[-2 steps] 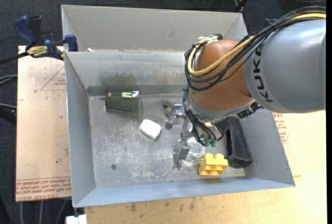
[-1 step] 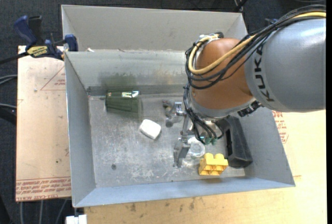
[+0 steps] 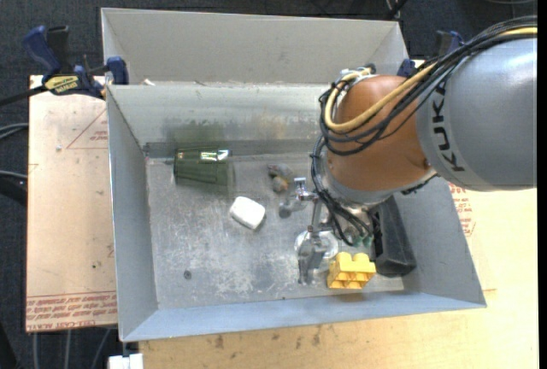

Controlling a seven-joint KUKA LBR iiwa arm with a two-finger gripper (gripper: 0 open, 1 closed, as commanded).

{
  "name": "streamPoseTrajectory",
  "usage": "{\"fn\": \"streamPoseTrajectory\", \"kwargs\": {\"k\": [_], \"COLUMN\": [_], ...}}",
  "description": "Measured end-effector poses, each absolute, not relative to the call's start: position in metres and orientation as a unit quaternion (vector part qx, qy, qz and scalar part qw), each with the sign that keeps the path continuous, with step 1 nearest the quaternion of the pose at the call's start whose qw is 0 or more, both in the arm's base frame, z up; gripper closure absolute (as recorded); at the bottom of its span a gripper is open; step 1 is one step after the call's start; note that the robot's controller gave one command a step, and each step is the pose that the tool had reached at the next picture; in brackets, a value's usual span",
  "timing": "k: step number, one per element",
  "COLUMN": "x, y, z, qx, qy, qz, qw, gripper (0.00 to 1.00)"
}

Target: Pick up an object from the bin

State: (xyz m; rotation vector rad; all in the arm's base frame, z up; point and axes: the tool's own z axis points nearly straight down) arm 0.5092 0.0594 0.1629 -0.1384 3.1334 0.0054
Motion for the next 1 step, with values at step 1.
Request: {"fn": "streamPoseTrajectory", "kwargs": {"k": [1], "x": [0.5052], "y": [0.0201], "z": [0.1373], "qx": [-0.088], "qy": [0.996], "qz": [0.000], "qw": [0.000], "gripper": [0.00]}}
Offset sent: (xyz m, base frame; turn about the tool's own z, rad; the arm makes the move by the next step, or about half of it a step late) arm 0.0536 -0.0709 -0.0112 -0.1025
